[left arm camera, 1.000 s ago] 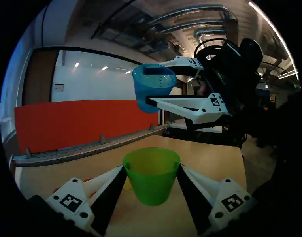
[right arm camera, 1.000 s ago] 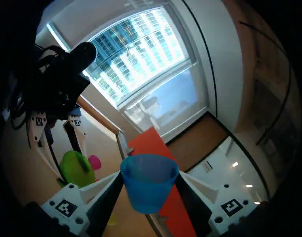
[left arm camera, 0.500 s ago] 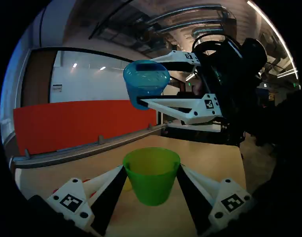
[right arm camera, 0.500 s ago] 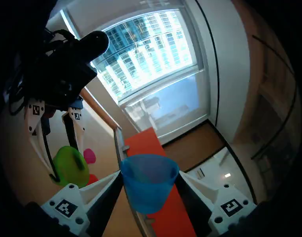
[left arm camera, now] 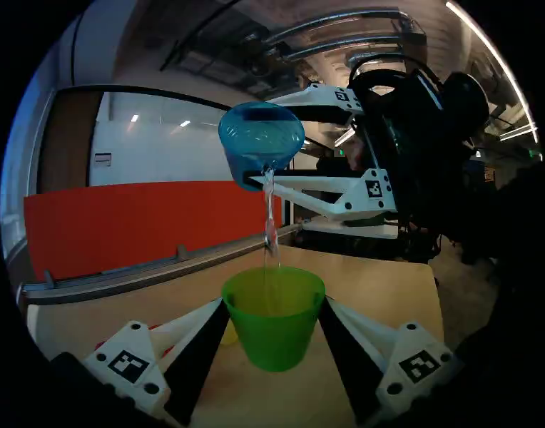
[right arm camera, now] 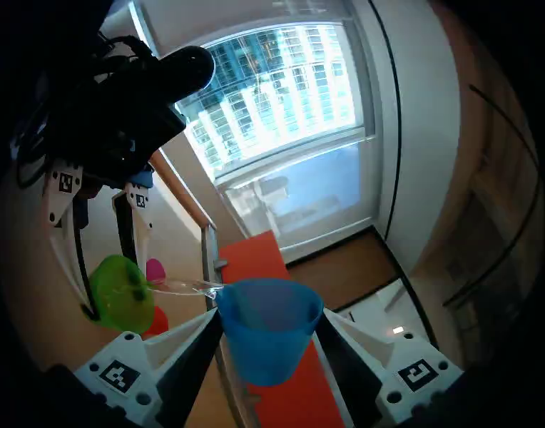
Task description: Pour water
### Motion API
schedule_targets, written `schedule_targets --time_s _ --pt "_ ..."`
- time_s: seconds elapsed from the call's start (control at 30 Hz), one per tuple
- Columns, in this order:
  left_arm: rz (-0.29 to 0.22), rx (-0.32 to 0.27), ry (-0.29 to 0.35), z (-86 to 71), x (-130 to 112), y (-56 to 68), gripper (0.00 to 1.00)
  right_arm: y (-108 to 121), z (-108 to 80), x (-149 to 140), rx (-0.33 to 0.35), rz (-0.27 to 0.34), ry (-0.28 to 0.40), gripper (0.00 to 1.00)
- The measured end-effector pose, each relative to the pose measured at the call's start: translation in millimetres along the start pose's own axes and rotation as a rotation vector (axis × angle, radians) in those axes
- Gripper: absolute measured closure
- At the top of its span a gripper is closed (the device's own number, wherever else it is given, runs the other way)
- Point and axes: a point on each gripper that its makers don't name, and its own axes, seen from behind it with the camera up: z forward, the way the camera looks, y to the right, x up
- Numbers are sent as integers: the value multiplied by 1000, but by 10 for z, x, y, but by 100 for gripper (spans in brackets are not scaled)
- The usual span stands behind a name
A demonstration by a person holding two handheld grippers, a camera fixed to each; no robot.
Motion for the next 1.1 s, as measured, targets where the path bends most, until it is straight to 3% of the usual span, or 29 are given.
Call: schedule_targets --time_s 1.1 --pt "8 -11 -5 11 -35 39 15 132 13 22 -34 -143 6 11"
